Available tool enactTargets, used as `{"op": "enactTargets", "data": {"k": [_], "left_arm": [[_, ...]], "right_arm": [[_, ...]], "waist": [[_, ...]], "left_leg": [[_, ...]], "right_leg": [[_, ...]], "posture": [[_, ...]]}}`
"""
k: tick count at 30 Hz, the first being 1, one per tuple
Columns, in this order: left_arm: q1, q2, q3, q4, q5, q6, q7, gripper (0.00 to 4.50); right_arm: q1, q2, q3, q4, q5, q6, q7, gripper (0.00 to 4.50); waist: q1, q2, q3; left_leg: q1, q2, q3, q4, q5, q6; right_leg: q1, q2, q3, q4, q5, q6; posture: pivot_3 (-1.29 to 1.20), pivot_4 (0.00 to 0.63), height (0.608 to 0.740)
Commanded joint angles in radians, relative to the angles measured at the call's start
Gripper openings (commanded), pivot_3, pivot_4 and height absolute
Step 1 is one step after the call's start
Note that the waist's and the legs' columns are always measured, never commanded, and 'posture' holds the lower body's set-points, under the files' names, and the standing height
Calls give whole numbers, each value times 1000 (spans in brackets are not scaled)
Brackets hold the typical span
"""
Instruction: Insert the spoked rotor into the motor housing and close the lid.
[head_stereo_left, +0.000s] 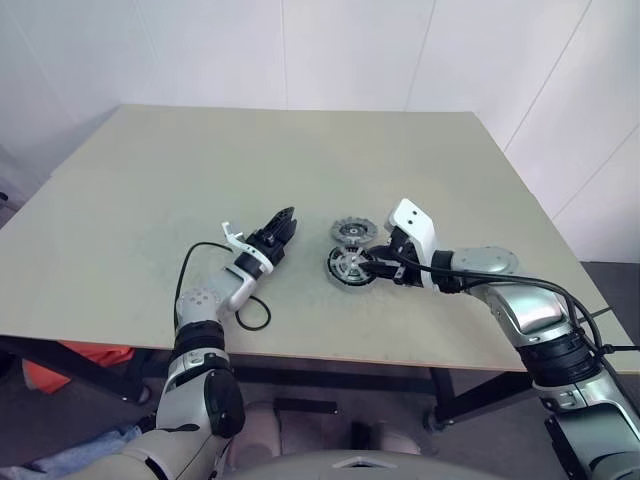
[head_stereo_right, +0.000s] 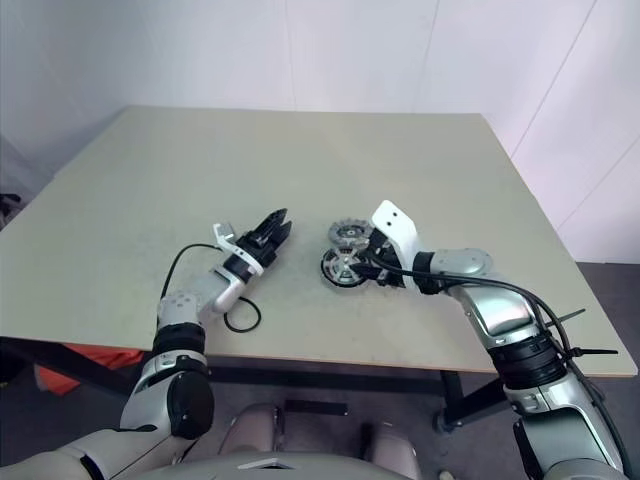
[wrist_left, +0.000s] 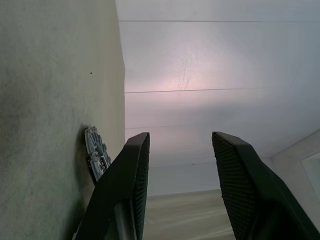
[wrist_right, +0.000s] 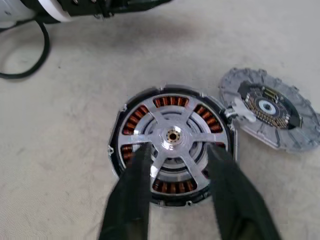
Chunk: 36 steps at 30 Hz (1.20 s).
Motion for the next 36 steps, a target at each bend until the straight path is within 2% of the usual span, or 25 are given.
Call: {"op": "enactTargets", "data": {"k": [1,10,15,19,24,27,30,36], "left_arm": [[-9,0,-12,-32,-17,-1,1,2110],[-9,8,-28,-46,3,-14,-2,2110],[-5,43,-123,-120,88,-60,-34,2110],[-20,81,-133,-89,109,-76,-40,2110],[-36,107,-135,-58,121,-87,-56,2110],[-47,114,-134,-43,130,-96,-64,2110],[-48,117,-135,-30,143,-112,-72,2110],[-10,99,-127,-68,132,-134,-62,2110]], "right_arm": [[-19,1,-22,-34,0,-9,-3,2004],[-75,71,-126,-14,61,6,-59,2004],[-96,84,-163,106,-23,-40,-172,2004],[-66,-41,-89,183,-178,-220,-140,2004],[-91,-226,-26,269,-317,-570,1,2004],[-205,-287,1,349,-354,-723,117,2545],[-318,-274,98,435,-440,-895,213,3524],[-459,-189,262,656,-591,-1184,309,3524]], "waist": [[0,0,0],[-1,0,0],[0,0,0],[1,0,0],[-1,0,0],[-14,0,0],[-29,0,0],[-28,-2,-1]], "left_leg": [[0,0,0,0,0,0],[0,0,0,0,0,0],[0,0,0,1,0,0],[0,-1,1,1,0,-1],[0,0,2,0,0,0],[0,0,3,1,0,1],[0,1,3,3,-2,3],[-1,3,3,7,-3,6]], "right_leg": [[0,0,0,0,0,0],[0,0,0,1,0,0],[0,0,0,1,0,0],[0,0,0,1,0,0],[0,0,0,0,0,0],[0,0,0,1,0,0],[-1,0,0,3,0,0],[-1,2,0,4,0,-2]], "posture": [[0,0,740],[0,0,740],[0,0,740],[0,0,740],[0,0,740],[0,0,740],[0,0,740],[0,0,740]]}}
